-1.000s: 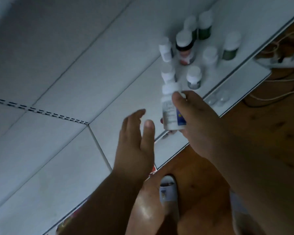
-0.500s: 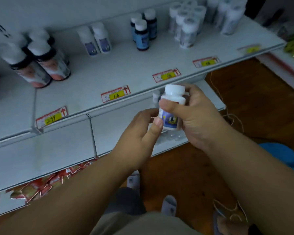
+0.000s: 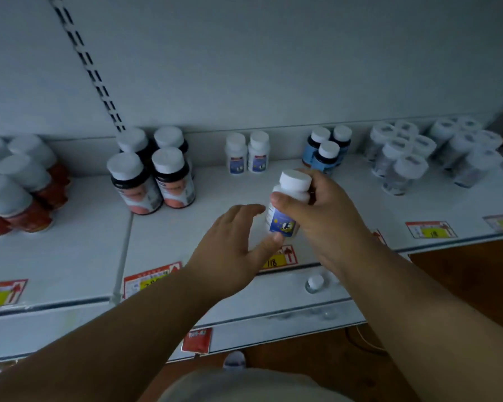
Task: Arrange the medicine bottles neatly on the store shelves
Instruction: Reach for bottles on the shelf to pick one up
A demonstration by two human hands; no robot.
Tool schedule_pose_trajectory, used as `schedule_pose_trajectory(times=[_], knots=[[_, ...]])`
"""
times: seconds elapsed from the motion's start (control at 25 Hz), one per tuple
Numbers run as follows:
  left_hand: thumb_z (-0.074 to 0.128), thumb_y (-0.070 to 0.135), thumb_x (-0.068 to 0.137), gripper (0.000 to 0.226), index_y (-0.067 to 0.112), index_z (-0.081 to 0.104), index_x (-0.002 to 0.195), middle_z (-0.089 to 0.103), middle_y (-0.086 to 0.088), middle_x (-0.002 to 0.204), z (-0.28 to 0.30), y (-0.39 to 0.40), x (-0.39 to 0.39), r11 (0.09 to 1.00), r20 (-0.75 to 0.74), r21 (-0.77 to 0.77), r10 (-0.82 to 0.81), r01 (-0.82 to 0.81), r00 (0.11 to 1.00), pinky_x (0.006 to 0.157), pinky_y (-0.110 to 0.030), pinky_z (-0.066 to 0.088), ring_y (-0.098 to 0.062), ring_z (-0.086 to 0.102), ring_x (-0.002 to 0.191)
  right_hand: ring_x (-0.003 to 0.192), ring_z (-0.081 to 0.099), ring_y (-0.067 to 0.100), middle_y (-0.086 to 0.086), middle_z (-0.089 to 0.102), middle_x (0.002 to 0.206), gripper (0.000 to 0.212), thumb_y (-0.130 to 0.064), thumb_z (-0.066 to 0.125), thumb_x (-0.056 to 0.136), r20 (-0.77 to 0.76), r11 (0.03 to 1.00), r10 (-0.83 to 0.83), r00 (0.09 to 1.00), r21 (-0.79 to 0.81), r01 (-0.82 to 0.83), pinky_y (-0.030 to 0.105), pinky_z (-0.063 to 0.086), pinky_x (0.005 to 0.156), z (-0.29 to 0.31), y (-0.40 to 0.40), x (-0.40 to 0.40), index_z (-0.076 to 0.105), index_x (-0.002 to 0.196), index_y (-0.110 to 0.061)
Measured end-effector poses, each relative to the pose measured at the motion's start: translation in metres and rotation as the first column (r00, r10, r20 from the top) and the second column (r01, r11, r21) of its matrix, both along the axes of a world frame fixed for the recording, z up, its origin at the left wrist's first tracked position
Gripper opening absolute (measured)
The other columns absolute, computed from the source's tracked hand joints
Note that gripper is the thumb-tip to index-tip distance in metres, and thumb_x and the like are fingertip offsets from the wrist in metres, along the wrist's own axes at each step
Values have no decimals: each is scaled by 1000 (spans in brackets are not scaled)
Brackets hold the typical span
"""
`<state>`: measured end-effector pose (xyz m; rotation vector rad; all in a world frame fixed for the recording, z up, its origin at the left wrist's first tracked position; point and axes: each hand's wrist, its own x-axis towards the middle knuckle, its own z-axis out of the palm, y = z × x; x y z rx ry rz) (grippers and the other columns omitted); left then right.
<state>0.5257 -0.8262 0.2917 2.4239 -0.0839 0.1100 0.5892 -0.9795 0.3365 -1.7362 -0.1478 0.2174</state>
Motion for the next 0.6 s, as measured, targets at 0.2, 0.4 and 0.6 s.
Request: schedule_pose_trajectory(times=[0.2,0.4,0.6], knots=[[33,79,83,95,22,8,155,9,-9,163,-24,23,55,929,-149,358,155,-93,977,120,-45,16,-27,9,150,101,62,12,-7,65,113,48,-29,83,76,166,945,94,982,-326,-35,40,54,89,-17,41,62,58,117,-27],[32,77,86,98,17,-4,156,-9,-16,163,-55,31,97,874,-214,462,275,-151,937,122,-45,-1,-29,-12,149,100,59,19,0,64,112,51,-33,85,71,252,838,201,947,-545,-33,29,41,75,-54,69,103,59,113,-18],[29,76,87,97,14,0,156,-3,-14,164,-64,39,110,863,-181,460,319,-207,930,118,-41,-7,-26,-9,150,96,60,21,2,64,107,51,-31,87,69,289,835,258,922,-547,-62,33,44,74,-63,85,120,56,107,-16]])
